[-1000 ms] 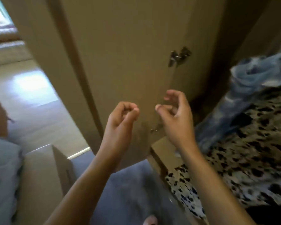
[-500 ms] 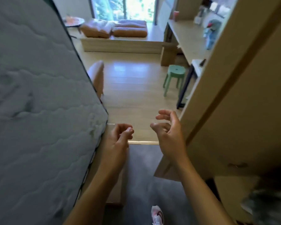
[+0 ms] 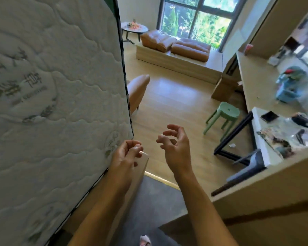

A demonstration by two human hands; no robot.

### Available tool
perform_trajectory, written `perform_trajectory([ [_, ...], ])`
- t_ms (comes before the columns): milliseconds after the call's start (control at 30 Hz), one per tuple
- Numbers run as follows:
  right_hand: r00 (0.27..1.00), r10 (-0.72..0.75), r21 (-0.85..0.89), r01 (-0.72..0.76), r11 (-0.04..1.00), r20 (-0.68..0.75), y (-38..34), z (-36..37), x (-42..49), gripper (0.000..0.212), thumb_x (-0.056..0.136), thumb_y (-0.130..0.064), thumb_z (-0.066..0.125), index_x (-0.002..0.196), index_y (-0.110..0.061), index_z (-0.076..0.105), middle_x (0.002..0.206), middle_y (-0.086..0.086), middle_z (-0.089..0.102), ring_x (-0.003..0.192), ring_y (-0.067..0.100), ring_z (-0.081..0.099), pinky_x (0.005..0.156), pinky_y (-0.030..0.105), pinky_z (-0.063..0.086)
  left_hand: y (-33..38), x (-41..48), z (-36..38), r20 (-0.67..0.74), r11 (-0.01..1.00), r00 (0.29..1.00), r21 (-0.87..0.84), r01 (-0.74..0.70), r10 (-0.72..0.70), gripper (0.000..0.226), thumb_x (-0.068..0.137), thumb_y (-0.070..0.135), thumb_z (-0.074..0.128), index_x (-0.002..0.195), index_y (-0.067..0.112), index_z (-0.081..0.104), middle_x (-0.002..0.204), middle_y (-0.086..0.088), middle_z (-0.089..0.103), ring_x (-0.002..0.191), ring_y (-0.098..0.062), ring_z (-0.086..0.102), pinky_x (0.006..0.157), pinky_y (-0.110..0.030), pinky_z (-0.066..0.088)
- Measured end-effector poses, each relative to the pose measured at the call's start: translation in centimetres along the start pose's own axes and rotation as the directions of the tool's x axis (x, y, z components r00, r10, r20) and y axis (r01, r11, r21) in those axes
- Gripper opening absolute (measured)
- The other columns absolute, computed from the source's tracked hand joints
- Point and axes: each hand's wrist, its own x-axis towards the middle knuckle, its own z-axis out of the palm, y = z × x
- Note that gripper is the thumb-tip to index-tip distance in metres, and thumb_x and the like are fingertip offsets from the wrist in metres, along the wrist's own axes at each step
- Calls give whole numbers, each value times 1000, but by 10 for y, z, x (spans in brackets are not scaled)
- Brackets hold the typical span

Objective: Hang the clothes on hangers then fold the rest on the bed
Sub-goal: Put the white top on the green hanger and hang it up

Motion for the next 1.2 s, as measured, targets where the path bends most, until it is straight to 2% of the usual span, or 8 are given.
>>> perform_trajectory([
  [300,994,42,84,-51,995,103,-3,54,93,27,96,-25,65,120,-26,54,104,-2,65,93,19,71,82,40,62,18,63,3,-188,999,982,-44,4,-12,17,102,27,50,105,19,65,101,-2,70,99,-17,65,77,-24,47],
  [467,987,53,92,-67,993,151,-6,106,140,23,96,-21,65,115,-27,54,99,-2,66,84,14,73,81,38,62,29,103,-11,-206,998,978,-67,-10,-4,16,102,25,51,98,19,66,90,4,71,94,-14,65,80,-26,47],
  [667,979,120,142,-144,979,165,-5,146,185,20,99,-18,62,117,-22,54,101,0,66,80,13,73,77,35,62,42,136,-25,-217,997,976,-81,-7,-11,14,101,22,53,93,17,65,80,6,68,78,-7,62,64,-14,48],
  [833,978,150,174,-174,969,142,2,166,221,19,98,-16,61,116,-21,55,102,5,67,78,14,73,75,34,62,54,172,-24,-217,996,976,-88,-15,-5,22,81,35,61,88,15,64,74,9,70,72,-5,62,68,-26,44],
  [933,978,153,192,-179,965,140,5,169,242,18,98,-14,62,112,-23,56,101,4,67,78,15,73,76,36,62,56,197,-17,-244,994,969,-105,16,-42,8,92,19,67,88,14,64,77,3,69,81,-15,61,70,-31,43],
  [1000,980,142,190,-166,968,137,8,165,260,17,97,-14,62,110,-24,57,100,4,67,79,15,73,75,35,62,58,217,-9,-255,994,965,-111,26,-53,13,97,7,59,86,13,64,77,1,68,82,-20,60,69,-32,42],
  [1100,984,120,167,-142,976,133,17,152,295,17,96,-14,64,110,-24,58,101,5,68,80,16,73,76,36,62,64,249,10,-229,993,973,-118,10,-37,9,93,9,66,84,10,63,74,1,68,77,-15,60,67,-29,42],
  [1200,989,113,137,-125,983,92,35,129,343,18,95,-14,65,108,-25,59,100,4,67,80,17,73,78,43,62,65,289,41,-199,996,980,-85,-7,-10,17,96,0,55,84,9,63,71,4,69,73,-10,60,66,-27,43],
])
